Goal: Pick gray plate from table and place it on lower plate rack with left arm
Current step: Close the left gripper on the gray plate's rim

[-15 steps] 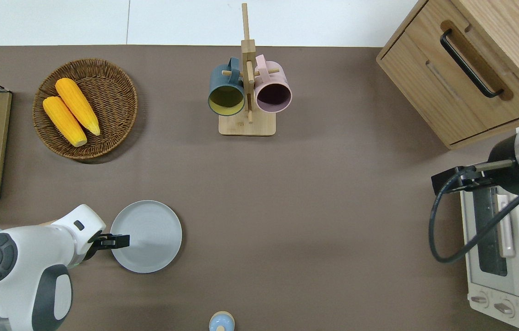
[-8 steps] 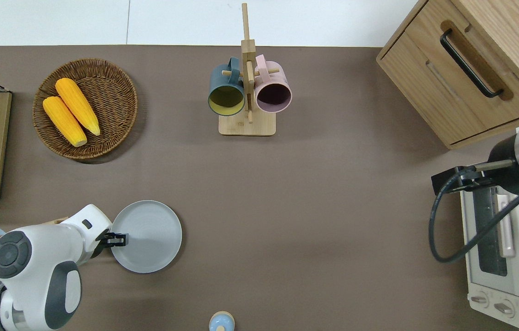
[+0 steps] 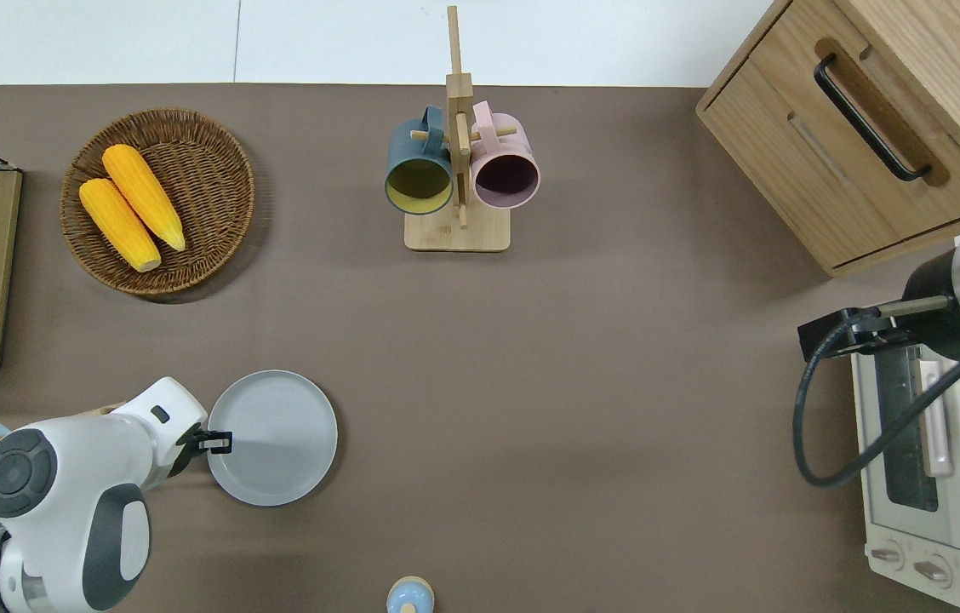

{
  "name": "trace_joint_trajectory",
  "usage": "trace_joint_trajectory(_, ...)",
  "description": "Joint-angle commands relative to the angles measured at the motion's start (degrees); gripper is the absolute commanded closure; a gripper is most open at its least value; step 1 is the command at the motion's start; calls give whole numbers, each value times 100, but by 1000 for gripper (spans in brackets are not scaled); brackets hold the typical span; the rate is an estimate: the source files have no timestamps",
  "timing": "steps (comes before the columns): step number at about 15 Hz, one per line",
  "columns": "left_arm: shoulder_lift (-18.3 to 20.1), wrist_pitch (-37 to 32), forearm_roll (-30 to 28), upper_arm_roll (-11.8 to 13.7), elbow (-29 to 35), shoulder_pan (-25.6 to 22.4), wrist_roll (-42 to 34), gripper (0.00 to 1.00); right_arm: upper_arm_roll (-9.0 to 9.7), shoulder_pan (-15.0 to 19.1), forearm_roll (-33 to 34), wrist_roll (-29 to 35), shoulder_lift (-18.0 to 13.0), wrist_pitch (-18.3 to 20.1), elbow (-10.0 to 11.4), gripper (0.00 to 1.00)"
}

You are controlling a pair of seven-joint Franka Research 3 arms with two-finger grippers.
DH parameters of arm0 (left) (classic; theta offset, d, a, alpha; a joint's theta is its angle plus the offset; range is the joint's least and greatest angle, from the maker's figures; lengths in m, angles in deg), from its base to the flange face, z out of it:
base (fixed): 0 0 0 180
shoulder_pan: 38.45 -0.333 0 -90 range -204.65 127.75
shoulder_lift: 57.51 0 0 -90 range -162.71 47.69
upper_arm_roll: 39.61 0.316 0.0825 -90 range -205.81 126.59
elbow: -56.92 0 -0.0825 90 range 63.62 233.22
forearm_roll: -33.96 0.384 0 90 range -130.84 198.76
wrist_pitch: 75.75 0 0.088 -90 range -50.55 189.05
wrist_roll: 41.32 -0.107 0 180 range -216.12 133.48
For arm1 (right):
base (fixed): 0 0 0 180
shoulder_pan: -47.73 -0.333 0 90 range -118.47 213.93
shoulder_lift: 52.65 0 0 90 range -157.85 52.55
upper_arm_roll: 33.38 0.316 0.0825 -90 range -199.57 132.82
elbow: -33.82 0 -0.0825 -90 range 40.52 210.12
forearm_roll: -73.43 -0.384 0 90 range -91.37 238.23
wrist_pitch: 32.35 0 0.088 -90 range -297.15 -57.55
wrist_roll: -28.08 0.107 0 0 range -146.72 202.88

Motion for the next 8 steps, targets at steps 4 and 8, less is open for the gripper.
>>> trace_joint_trajectory(4,183,-649,-12,35,-476,45,80,1000,123,138,37,68,-12,65,-43,17)
trace_joint_trajectory(8,332,-1642,-12,35,-1135,9,80,1000,115,138,37,68,-12,65,-43,17)
